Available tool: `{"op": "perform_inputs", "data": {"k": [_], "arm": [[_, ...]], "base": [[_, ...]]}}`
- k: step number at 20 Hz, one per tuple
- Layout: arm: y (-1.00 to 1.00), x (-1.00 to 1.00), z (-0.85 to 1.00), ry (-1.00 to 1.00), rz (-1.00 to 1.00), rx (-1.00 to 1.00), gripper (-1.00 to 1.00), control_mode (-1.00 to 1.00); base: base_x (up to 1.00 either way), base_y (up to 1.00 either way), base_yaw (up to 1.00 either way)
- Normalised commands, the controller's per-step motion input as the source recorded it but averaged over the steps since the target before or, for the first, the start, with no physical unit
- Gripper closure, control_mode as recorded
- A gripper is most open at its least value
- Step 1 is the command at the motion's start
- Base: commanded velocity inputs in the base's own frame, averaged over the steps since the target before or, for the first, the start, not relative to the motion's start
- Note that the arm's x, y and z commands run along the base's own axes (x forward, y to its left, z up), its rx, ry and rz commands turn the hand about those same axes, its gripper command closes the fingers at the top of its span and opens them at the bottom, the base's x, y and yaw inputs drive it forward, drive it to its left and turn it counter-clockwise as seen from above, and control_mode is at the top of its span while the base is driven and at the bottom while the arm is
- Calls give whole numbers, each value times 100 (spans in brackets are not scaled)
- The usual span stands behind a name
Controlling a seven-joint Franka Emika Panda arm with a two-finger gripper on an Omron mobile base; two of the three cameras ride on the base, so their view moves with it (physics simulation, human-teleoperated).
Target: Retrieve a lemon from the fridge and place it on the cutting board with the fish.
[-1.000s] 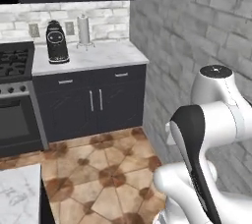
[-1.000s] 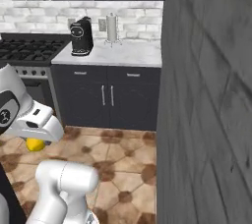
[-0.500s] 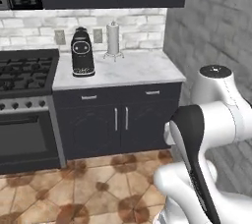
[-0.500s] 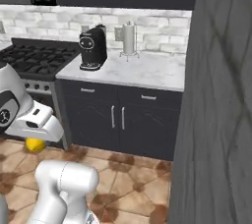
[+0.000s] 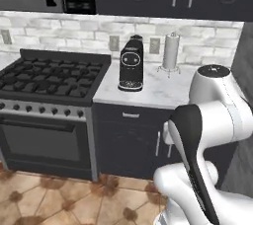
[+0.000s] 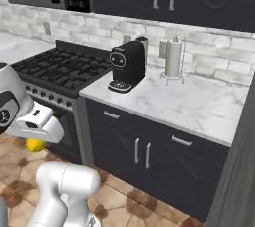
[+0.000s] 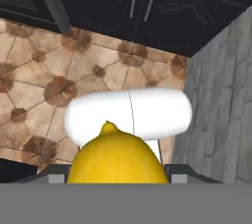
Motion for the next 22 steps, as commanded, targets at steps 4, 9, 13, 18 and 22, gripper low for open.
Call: {"op": "perform_inputs", "data": {"k": [4, 9, 13, 18, 22], "arm": [[0, 0, 0, 0, 0, 0, 100, 100], [0, 0, 0, 0, 0, 0, 100, 100], [0, 0, 0, 0, 0, 0, 100, 100], [0, 0, 0, 0, 0, 0, 100, 100], [0, 0, 0, 0, 0, 0, 100, 100]], "base": [[72, 0, 58], [28, 16, 59], [63, 0, 70], [78, 0, 80], [62, -5, 78]]}}
